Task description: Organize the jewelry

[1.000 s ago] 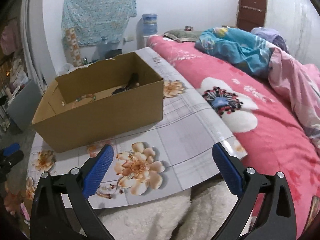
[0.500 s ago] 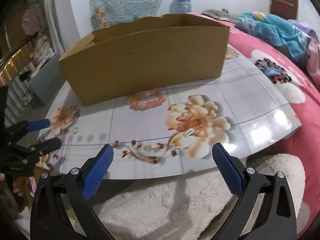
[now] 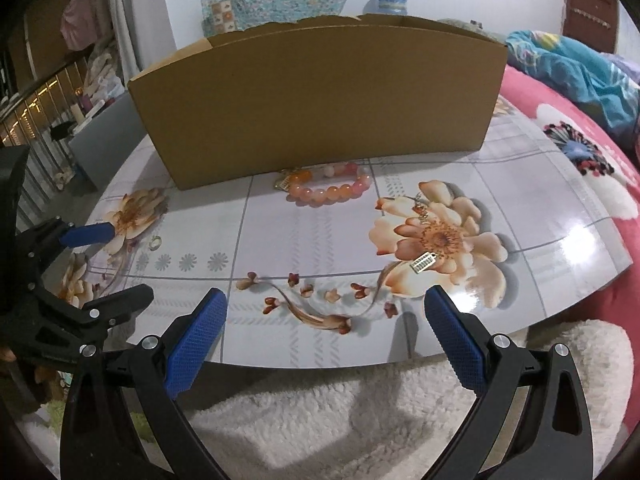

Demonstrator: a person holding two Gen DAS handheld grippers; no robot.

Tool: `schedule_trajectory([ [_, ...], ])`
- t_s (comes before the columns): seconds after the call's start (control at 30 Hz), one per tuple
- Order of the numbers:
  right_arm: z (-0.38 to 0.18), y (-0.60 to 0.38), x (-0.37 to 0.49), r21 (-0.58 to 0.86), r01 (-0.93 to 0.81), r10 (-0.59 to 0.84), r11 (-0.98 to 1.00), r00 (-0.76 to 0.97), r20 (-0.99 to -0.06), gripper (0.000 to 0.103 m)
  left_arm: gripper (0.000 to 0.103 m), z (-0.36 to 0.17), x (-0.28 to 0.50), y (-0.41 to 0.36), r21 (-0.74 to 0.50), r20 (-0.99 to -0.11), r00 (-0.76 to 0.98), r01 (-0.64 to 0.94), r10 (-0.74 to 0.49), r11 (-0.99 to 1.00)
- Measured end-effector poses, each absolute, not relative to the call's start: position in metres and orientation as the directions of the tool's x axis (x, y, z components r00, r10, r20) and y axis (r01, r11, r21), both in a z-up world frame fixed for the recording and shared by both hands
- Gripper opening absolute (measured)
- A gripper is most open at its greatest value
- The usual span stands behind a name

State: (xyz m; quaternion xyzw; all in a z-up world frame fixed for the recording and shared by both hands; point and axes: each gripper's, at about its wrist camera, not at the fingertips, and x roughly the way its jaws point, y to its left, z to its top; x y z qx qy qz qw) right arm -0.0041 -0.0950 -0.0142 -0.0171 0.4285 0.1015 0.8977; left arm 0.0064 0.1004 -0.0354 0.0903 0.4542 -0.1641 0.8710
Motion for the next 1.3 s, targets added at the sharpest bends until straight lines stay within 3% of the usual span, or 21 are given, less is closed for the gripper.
schedule_trajectory([
  [0.53,0.001,-0.100,-0.012,0.109,-0.259,0.258,0.960,0.656,-0.709,0.095,0.098,-0.026,0.007,0.109,0.014,-0.798,0.558,0.396,-0.228,0.918],
  [0.67,0.007,-0.086,-0.010,0.123,-0.326,0.318,0.937,0.655,-0.685,0.093,0.089,-0.017,0.009,0.129,-0.043,-0.766,0.586,0.362,-0.263,0.931],
  [0.97,0.001,-0.020,0.008,0.149,-0.536,0.471,0.831,0.534,-0.702,0.059,0.062,-0.007,0.019,0.163,-0.060,-0.739,0.634,0.275,-0.228,0.960],
  [1.23,-0.016,0.009,0.024,0.128,-0.572,0.451,0.810,0.470,-0.759,0.031,0.053,-0.008,0.023,0.186,-0.108,-0.739,0.635,0.215,-0.223,0.971],
  [1.3,-0.015,0.011,0.025,0.121,-0.571,0.445,0.812,0.474,-0.760,0.028,0.052,-0.010,0.023,0.188,-0.115,-0.741,0.633,0.209,-0.224,0.971],
])
